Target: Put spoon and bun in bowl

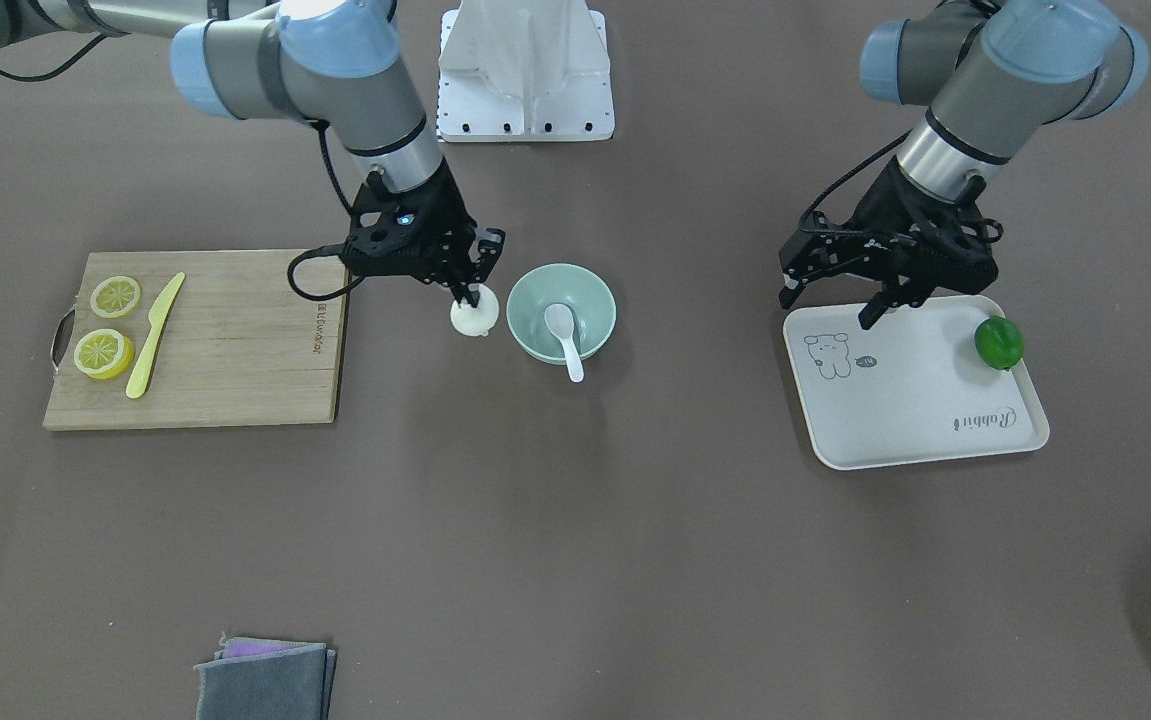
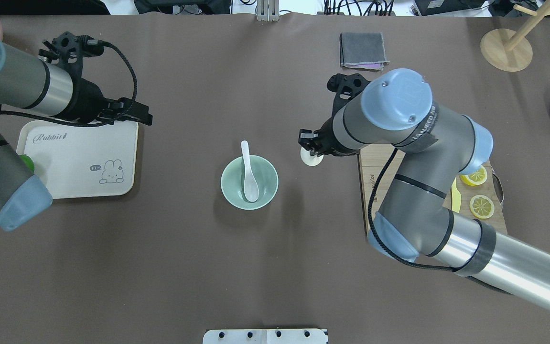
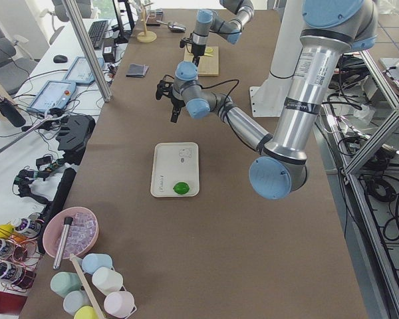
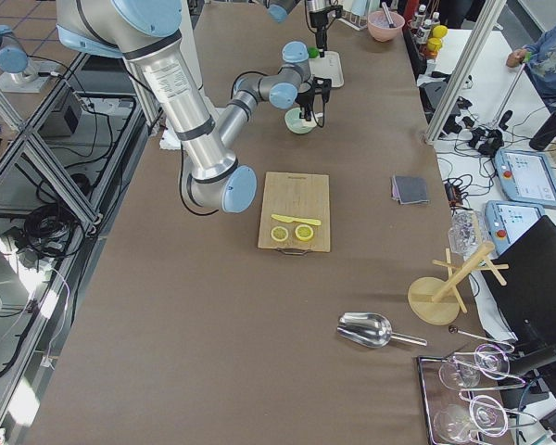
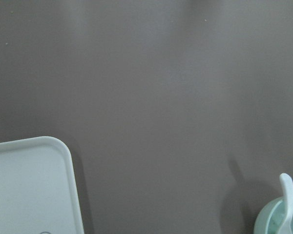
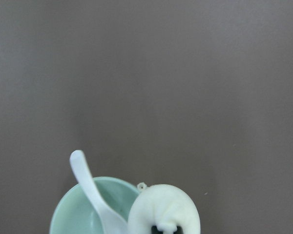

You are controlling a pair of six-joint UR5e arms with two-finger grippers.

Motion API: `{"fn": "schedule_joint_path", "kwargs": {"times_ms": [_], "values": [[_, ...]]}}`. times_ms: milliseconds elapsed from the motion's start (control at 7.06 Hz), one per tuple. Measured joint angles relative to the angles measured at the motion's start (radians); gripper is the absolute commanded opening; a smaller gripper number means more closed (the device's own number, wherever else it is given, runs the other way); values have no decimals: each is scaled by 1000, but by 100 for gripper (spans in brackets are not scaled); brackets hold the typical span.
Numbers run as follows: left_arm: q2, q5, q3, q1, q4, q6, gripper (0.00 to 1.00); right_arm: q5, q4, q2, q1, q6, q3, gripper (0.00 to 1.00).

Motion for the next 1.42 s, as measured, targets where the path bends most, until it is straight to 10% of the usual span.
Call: {"fn": "schedule_joint_path", "kwargs": {"times_ms": [283, 425, 566, 991, 1416], "values": [[21, -1, 2, -11, -1, 26, 98, -70, -11, 86, -63, 62, -71, 18], [25, -2, 4, -14, -2, 28, 98, -87, -10, 112, -75, 74, -103, 74], [31, -2, 4, -14, -4, 29, 98, -100, -9, 122, -81, 87, -120, 100], [49, -1, -2, -15, -8, 18, 98, -105, -10, 103, -81, 97, -116, 100], [92, -2, 3, -36, 3, 65, 98, -26, -15, -128, 15, -29, 94, 100]]}}
